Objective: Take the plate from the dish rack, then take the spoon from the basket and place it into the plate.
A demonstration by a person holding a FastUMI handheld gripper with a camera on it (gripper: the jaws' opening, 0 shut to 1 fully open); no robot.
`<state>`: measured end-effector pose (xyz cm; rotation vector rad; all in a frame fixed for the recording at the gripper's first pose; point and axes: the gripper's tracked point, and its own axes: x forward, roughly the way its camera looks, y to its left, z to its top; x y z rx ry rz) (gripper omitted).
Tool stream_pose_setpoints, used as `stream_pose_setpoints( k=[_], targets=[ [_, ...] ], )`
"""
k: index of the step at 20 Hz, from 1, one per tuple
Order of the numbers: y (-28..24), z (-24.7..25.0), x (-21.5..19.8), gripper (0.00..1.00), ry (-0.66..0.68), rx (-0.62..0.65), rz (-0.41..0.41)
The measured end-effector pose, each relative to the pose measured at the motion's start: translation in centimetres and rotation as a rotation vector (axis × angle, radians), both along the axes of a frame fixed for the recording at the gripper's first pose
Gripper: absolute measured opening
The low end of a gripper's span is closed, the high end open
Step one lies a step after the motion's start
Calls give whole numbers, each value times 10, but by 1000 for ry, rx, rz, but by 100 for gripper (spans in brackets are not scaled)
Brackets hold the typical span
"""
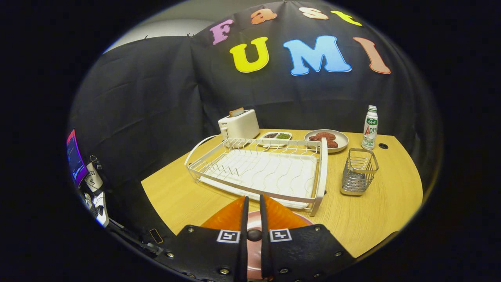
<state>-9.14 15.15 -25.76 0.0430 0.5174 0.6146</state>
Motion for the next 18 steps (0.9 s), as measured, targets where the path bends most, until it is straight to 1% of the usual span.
stream_pose_setpoints(
  k=[3,7,8,11,18],
  targets=[
    [-2,0,2,14,9,5,-10],
    [-17,-11,2,16,29,-22,-35],
    [-22,-15,3,18,33,-33,-46],
    [-30,-19,0,18,54,-19,-59],
    [-43,-14,8,20,33,-47,-91]
  ],
)
